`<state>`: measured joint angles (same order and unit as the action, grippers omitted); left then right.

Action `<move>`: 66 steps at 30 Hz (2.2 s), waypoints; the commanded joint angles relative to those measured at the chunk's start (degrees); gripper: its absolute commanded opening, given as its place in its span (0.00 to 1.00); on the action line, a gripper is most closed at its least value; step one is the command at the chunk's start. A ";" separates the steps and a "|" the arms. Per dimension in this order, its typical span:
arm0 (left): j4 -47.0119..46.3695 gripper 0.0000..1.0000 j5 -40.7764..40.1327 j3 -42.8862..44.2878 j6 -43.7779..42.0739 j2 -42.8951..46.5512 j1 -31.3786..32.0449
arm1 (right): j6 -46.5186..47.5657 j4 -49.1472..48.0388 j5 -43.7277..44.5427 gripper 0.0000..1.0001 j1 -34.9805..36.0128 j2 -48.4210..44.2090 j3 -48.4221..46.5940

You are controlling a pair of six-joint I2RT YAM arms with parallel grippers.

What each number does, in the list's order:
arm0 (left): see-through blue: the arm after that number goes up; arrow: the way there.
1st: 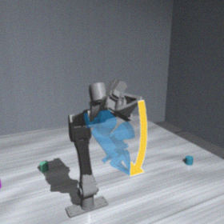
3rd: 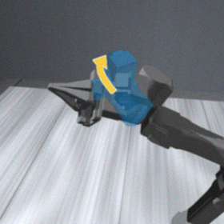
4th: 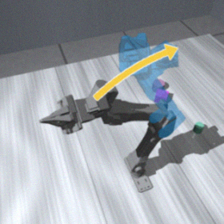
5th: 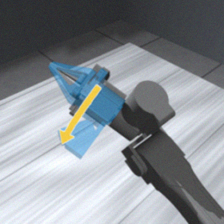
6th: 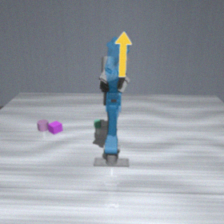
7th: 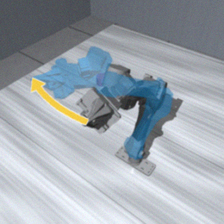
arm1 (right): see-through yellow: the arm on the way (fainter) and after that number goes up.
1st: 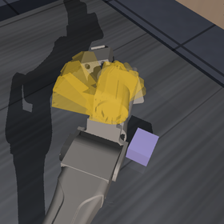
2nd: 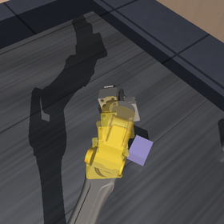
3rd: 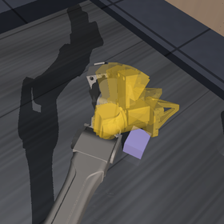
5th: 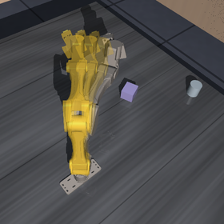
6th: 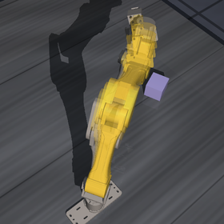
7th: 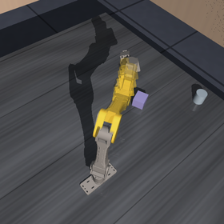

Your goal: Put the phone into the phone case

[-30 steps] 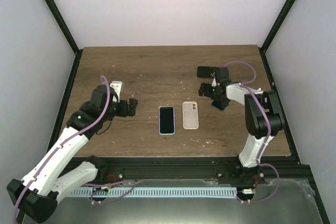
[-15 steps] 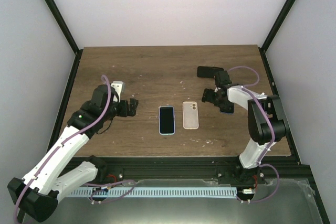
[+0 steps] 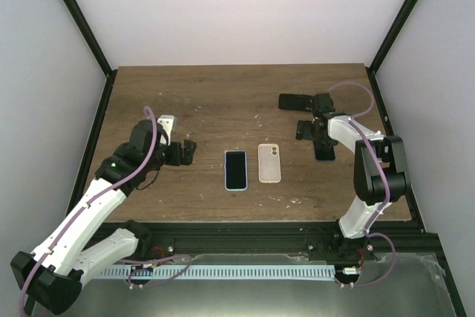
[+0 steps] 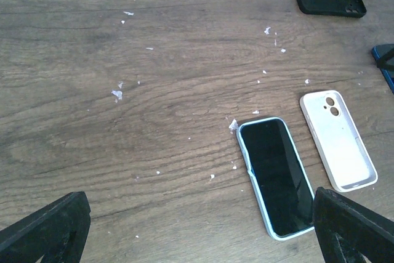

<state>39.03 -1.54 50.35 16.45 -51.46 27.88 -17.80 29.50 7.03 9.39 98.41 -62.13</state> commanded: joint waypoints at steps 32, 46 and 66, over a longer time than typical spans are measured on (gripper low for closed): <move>-1.59 1.00 3.43 -0.82 -0.19 1.10 -0.25 | 7.21 1.71 -6.54 0.99 -4.94 4.39 -0.22; -1.67 1.00 3.63 -0.92 -0.04 1.10 -0.24 | 5.23 3.31 -4.33 0.79 -2.74 6.93 -0.38; -1.53 1.00 3.10 -1.08 -0.04 1.67 -0.20 | 3.54 5.40 -4.44 0.73 0.73 4.18 0.63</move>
<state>38.61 1.76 49.89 16.45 -50.61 27.88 -12.97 31.51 4.27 8.19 103.92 -63.00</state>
